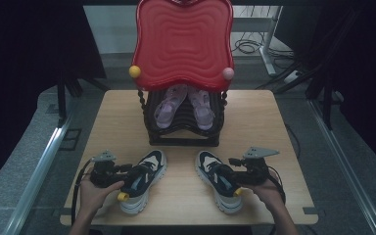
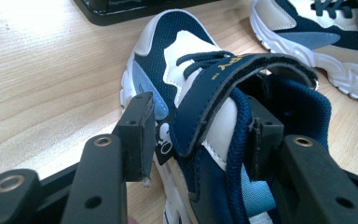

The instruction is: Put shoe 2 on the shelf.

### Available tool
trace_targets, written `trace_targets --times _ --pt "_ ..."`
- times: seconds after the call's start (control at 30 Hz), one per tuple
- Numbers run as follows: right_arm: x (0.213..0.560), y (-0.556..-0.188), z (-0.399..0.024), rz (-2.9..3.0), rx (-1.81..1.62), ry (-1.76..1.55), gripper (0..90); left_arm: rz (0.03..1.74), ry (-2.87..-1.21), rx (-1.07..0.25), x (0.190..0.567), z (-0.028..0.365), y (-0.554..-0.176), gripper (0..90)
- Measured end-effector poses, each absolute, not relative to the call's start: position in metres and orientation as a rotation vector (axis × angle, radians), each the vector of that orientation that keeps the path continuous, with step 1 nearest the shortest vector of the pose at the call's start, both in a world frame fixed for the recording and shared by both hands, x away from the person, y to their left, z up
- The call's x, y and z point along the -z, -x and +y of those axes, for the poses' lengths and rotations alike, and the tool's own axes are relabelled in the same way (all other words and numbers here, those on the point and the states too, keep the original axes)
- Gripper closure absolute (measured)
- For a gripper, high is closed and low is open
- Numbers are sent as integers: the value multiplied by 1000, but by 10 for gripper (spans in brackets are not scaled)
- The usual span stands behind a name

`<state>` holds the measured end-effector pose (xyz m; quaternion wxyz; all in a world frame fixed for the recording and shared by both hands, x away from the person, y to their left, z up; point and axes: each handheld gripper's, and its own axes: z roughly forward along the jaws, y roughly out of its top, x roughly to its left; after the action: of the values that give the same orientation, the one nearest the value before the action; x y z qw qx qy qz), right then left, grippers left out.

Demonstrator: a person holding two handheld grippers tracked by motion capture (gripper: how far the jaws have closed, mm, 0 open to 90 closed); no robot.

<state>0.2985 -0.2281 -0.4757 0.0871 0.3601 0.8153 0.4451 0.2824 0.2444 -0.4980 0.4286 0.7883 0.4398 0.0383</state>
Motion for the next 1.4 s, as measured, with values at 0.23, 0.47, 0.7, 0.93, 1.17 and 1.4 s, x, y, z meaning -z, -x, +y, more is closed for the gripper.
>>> trace_targets --times 0.23,0.47,0.7,0.93,1.17,1.4 --pt "482 -301 -226 2480 -1243 -1106 505 1096 -1968 -95 499 244 -282 536" --pt "483 -303 -224 2497 -1222 -1120 608 1091 -1966 -99 499 244 -280 584" --pt "479 -302 -220 2528 -1135 -1113 670 1094 -1972 -149 498 241 -276 628" --pt "476 -301 -217 2522 -1093 -1120 713 1103 -1968 -203 497 239 -272 670" --pt "478 -298 -225 2469 -1156 -1144 722 1107 -1964 -222 496 239 -270 684" --pt "479 -292 -232 2398 -1236 -1150 721 1108 -1908 -237 490 244 -267 685"
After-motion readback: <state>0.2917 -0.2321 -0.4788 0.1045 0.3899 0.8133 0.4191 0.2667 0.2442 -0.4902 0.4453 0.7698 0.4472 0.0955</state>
